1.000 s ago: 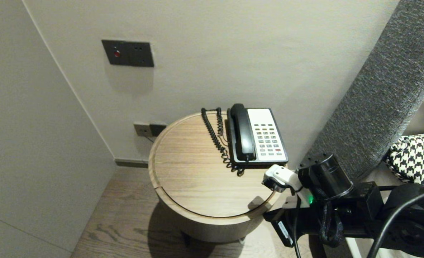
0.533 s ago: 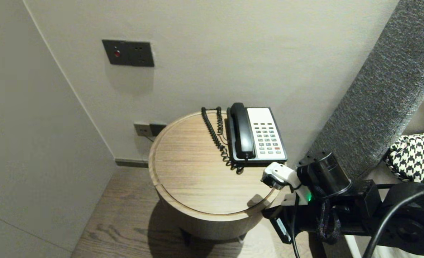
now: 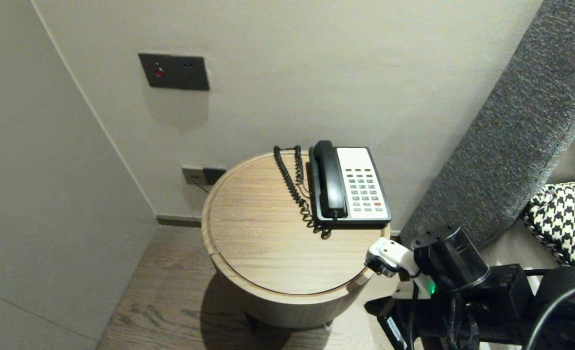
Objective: Close the nightstand drawer, then open the nightstand drawer
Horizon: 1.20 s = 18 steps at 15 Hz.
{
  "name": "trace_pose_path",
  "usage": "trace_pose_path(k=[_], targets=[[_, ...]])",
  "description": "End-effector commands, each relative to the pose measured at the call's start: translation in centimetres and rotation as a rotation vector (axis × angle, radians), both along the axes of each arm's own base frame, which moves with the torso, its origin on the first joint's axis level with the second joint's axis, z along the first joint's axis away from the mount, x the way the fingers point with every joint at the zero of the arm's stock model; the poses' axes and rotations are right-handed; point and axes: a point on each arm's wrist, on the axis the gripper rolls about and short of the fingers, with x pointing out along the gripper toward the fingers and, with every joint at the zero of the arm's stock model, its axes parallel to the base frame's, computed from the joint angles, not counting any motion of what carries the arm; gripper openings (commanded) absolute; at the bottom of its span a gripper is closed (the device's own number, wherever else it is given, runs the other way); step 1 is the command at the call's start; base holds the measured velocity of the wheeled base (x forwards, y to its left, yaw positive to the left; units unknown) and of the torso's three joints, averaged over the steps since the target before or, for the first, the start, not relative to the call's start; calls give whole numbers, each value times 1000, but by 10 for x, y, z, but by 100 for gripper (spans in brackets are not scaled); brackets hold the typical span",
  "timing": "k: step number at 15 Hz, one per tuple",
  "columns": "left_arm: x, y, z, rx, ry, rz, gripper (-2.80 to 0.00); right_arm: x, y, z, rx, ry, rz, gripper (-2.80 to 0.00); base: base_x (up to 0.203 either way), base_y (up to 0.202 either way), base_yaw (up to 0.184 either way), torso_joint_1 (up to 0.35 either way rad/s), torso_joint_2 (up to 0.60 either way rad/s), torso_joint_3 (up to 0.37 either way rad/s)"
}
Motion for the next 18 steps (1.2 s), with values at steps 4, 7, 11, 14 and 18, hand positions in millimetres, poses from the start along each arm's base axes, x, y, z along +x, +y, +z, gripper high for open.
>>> trace_pose_path(k=[4, 7, 11, 14, 18], targets=[[0, 0, 0, -1, -2, 1, -280, -23, -26, -8, -25, 38, -35, -280, 0, 0, 0, 0, 0, 0], [0, 0, 0, -1, -2, 1, -280, -27, -53, -17, -41, 69, -134, -280, 0, 0, 0, 0, 0, 0], [0, 0, 0, -1, -2, 1, -280, -22, -96, -24, -16, 23, -344, -280, 0, 0, 0, 0, 0, 0], [0, 0, 0, -1, -2, 1, -280, -14, -134, -23, 3, -62, -528, -280, 0, 0, 0, 0, 0, 0], [0, 0, 0, -1, -3, 1, -280, 2, -171, -3, 23, -180, -692, -280, 0, 0, 0, 0, 0, 0]])
